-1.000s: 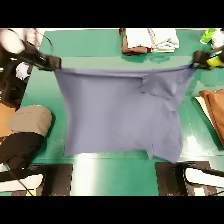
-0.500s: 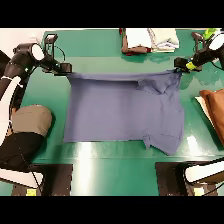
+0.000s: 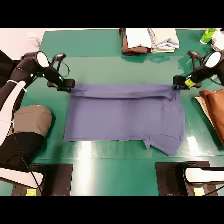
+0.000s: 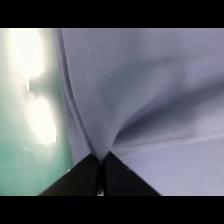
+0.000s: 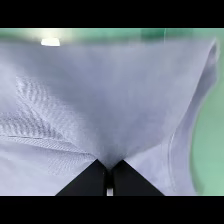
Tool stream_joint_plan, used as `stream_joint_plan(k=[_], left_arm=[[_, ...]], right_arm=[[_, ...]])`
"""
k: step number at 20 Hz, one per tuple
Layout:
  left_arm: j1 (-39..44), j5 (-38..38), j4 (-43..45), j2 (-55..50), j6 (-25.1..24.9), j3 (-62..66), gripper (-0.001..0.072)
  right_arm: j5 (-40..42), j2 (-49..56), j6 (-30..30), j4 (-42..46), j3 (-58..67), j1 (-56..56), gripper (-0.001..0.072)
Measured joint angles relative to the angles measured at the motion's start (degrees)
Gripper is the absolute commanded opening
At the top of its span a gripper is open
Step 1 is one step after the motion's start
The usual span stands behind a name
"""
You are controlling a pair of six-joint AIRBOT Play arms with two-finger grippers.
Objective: Fold the shirts.
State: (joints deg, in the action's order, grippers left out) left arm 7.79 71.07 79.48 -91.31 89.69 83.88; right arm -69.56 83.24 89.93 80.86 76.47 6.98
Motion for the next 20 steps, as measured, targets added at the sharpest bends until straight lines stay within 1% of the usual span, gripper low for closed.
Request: stream_joint_plan(k=[3, 4, 5, 6, 7, 10, 14, 16, 20], left_arm=[[0.00, -0.76, -1.09, 0.00, -0.07, -3.15, 0.0030], [0.00, -0.85, -1.36, 0.00, -0.09, -3.74, 0.0031], [0.00, -0.81, -1.53, 0.02, -0.11, -4.13, 0.0116], [0.00, -0.72, -1.60, 0.09, -0.15, -4.39, 0.0391], [0.00, -0.52, -1.66, 0.15, -0.15, -4.50, 0.0502], [0.00, 0.83, -1.51, 1.40, -0.02, -4.61, 0.0499], [-0.02, 4.31, 0.94, 7.76, 0.74, -6.67, 0.0499], [0.00, 5.33, 1.66, 13.00, 1.60, -11.28, 0.0498], [0.35, 5.46, 2.14, 24.50, 4.39, -26.27, 0.0498]], right_arm=[[2.08, -2.08, -0.02, -0.02, -6.10, 0.00, 0.0027], [2.36, -2.40, -0.02, -0.02, -7.61, 0.00, 0.0105], [2.67, -2.73, -0.02, -0.09, -8.52, 0.00, 0.0285], [2.86, -2.95, -0.02, -0.13, -9.29, 0.00, 0.0353], [2.86, -3.04, -0.04, -0.28, -9.60, 0.00, 0.0353], [1.20, -3.34, -0.04, -1.07, -7.41, 0.09, 0.0353], [-4.07, -5.55, -0.09, -1.20, -3.06, 0.11, 0.0353], [-5.01, -8.68, -0.09, -1.20, -3.56, 0.13, 0.0353], [-4.59, -15.58, -0.09, -1.46, -8.20, 0.13, 0.0353]])
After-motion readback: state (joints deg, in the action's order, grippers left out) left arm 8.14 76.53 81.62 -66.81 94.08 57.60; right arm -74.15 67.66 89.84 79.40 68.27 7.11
